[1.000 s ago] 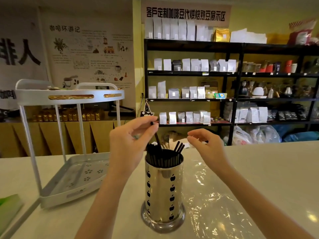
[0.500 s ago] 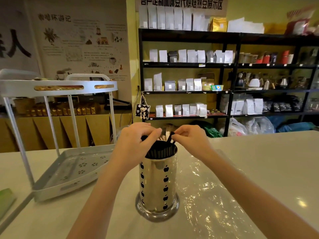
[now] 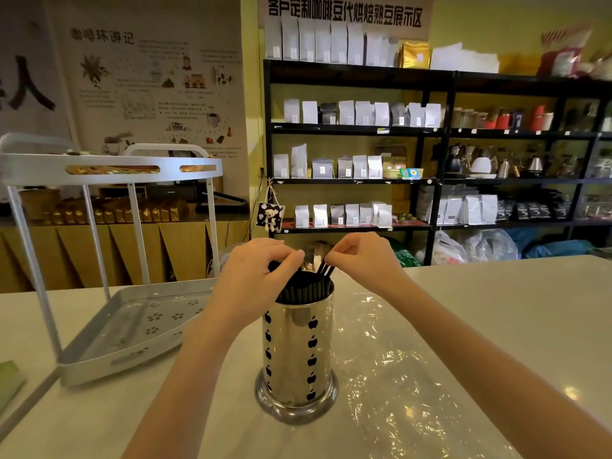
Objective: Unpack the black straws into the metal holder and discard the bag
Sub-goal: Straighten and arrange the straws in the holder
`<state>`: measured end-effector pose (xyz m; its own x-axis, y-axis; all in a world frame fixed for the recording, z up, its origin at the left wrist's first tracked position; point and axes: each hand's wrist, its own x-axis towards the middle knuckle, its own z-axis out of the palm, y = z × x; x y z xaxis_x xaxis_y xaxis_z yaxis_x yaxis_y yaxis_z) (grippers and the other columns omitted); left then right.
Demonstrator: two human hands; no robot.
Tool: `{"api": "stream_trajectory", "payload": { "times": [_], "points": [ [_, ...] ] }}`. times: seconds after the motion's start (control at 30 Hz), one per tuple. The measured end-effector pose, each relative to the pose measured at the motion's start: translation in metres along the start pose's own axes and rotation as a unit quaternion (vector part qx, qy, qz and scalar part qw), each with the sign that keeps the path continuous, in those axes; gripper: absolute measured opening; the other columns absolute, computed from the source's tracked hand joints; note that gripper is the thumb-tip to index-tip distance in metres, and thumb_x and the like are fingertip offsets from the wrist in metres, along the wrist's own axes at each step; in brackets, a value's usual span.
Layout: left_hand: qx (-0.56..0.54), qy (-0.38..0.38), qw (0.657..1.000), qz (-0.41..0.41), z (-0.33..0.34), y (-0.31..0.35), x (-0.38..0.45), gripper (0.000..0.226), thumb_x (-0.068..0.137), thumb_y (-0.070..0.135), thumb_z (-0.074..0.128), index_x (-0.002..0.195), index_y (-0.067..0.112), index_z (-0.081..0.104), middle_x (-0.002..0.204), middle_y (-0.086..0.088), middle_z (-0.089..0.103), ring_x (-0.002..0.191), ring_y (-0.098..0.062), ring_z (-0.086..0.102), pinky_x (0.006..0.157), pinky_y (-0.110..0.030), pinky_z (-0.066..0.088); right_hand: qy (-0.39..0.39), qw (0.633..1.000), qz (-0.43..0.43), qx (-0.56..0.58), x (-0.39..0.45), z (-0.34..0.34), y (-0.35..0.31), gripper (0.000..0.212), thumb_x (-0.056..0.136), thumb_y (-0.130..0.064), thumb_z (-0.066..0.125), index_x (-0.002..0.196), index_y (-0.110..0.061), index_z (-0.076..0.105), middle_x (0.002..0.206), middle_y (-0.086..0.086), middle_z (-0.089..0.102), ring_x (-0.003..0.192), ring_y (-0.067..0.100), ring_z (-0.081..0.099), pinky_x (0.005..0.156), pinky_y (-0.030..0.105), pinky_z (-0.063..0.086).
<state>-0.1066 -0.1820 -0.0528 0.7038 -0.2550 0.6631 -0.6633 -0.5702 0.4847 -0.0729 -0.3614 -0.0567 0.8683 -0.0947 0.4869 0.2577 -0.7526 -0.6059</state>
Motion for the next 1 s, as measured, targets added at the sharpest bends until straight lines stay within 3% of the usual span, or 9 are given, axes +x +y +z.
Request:
{"api": "stream_trajectory", "payload": {
  "times": [0.1,0.2,0.33,0.6,0.77,1.0],
  "points": [
    [0.003,0.0,1.0,0.004,-0.001,0.0,0.0,0.025,0.087,0.029,0.049,0.091,0.016,0.071,0.087,0.008,0.062,0.091,-0.006,0.053,0.08,-0.014,0.037,-0.016,1.0,0.007,0.007,0.0,0.001,0.0,0.023,0.078,-0.027,0.062,0.098,-0.018,0.066,0.088,-0.002,0.065,0.087,0.013,0.061,0.079,0.029,0.051],
    [0.007,0.0,1.0,0.004,-0.003,0.0,0.0,0.026,0.087,0.028,0.049,0.092,0.013,0.071,0.092,0.002,0.067,0.092,-0.01,0.055,0.083,-0.021,0.04,-0.05,0.999,-0.003,-0.005,0.001,0.005,-0.001,0.024,0.079,-0.023,0.06,0.103,-0.019,0.066,0.093,-0.002,0.067,0.089,0.013,0.061,0.08,0.027,0.05],
    [0.005,0.002,1.0,0.008,-0.005,-0.001,0.0,0.031,0.088,0.028,0.049,0.086,0.007,0.071,0.09,-0.012,0.07,0.09,-0.019,0.059,0.084,-0.032,0.045,-0.055,0.998,-0.004,-0.001,0.002,0.007,-0.003,0.018,0.081,-0.018,0.061,0.095,-0.014,0.071,0.084,0.001,0.068,0.084,0.014,0.062,0.077,0.026,0.049],
    [0.005,0.004,1.0,0.004,-0.005,-0.004,0.002,0.028,0.087,0.029,0.05,0.092,0.012,0.071,0.093,-0.004,0.071,0.093,-0.015,0.058,0.087,-0.032,0.044,-0.043,0.999,-0.005,-0.002,0.002,0.005,-0.006,0.015,0.078,-0.017,0.065,0.091,-0.014,0.071,0.078,-0.002,0.065,0.083,0.014,0.064,0.08,0.029,0.052],
    [0.014,0.006,1.0,0.01,-0.006,-0.005,0.002,0.025,0.087,0.028,0.05,0.095,0.015,0.07,0.093,0.0,0.07,0.092,-0.012,0.058,0.083,-0.027,0.043,-0.056,0.998,-0.016,-0.006,-0.001,0.008,-0.007,0.024,0.076,-0.027,0.069,0.096,-0.017,0.068,0.081,-0.006,0.064,0.085,0.013,0.064,0.082,0.032,0.054],
    [0.011,-0.001,1.0,0.018,-0.004,-0.001,0.002,0.024,0.087,0.029,0.05,0.097,0.017,0.069,0.088,0.009,0.061,0.09,-0.007,0.054,0.077,-0.012,0.036,-0.036,0.999,-0.027,-0.014,-0.001,0.008,-0.012,0.012,0.079,-0.028,0.064,0.084,-0.019,0.071,0.074,-0.006,0.065,0.08,0.013,0.065,0.081,0.038,0.055]
  ]
}}
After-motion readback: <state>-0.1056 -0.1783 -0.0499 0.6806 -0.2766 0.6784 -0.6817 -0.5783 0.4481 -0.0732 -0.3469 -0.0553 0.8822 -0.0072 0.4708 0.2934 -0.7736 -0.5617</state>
